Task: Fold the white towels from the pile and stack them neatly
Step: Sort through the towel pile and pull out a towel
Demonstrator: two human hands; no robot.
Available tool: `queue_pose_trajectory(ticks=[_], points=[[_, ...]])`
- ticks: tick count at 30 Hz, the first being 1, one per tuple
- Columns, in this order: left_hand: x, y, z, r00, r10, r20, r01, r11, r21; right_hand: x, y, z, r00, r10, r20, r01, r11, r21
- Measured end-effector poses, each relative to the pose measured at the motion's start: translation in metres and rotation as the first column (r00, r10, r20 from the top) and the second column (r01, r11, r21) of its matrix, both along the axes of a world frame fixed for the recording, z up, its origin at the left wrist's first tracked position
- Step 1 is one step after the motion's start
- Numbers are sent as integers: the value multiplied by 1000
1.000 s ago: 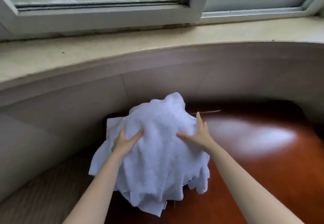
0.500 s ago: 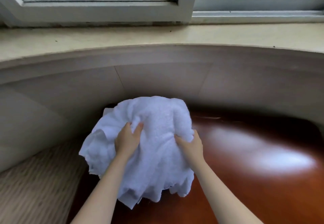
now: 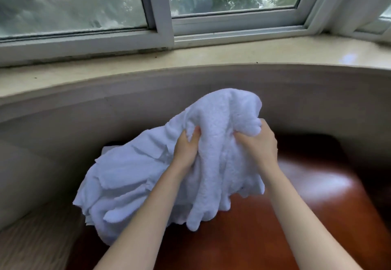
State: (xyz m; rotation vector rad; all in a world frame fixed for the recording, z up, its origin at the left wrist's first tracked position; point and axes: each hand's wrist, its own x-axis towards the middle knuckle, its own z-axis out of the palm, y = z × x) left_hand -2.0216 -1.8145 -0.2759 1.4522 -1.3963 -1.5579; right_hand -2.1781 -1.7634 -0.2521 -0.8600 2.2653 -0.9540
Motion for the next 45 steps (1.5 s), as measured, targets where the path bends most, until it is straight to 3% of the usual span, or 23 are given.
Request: queue_pose_trajectory(ticks=[7, 11, 14, 16, 19, 23, 26, 28, 31, 33, 35, 38, 40, 43, 45], points=[[-75, 25, -60, 973, -224, -54, 230, 963, 141, -78, 34, -48, 974, -153, -166, 182, 967, 180], [-103, 28, -135, 962, -228, 148, 181, 945, 274, -101, 43, -126, 961, -198, -192, 250, 919, 305], [-108, 35, -195, 910, -251, 330, 132, 930, 342, -116, 63, -194, 996, -80, 40, 61, 938, 342], [-98, 44, -223, 899, -232, 370, 78, 919, 387, -124, 79, -233, 994, 7, 110, -52, 907, 418], [-75, 50, -241, 921, -211, 326, 43, 890, 454, -126, 93, -268, 988, 76, 138, -133, 867, 480], [-44, 52, -214, 947, -221, 232, 78, 862, 501, -101, 83, -272, 978, 143, 155, -201, 851, 485], [-10, 48, -164, 975, -189, 117, 119, 889, 443, -57, 60, -257, 946, 235, 225, -310, 859, 407], [26, 35, -126, 991, -124, 50, 102, 940, 326, -19, 35, -240, 910, 292, 294, -385, 858, 340], [103, 2, -79, 974, 213, 81, -214, 977, 16, 40, -10, -209, 847, 385, 366, -467, 869, 166], [165, -20, -63, 881, 451, 142, -421, 885, -197, 78, -39, -191, 820, 437, 370, -500, 861, 91], [227, -38, -65, 796, 551, 252, -493, 831, -258, 111, -65, -180, 803, 414, 429, -496, 863, 94], [297, -52, -100, 737, 461, 495, -518, 855, -25, 143, -83, -187, 808, 260, 529, -416, 887, 200], [315, -52, -131, 781, 306, 545, -477, 855, 204, 156, -81, -198, 743, 106, 661, -369, 889, 272], [317, -42, -169, 885, 264, 382, -431, 775, 463, 168, -77, -211, 623, -35, 781, -305, 909, 284], [319, -35, -186, 901, 334, 277, -433, 734, 523, 173, -78, -216, 603, -32, 797, -298, 918, 262]])
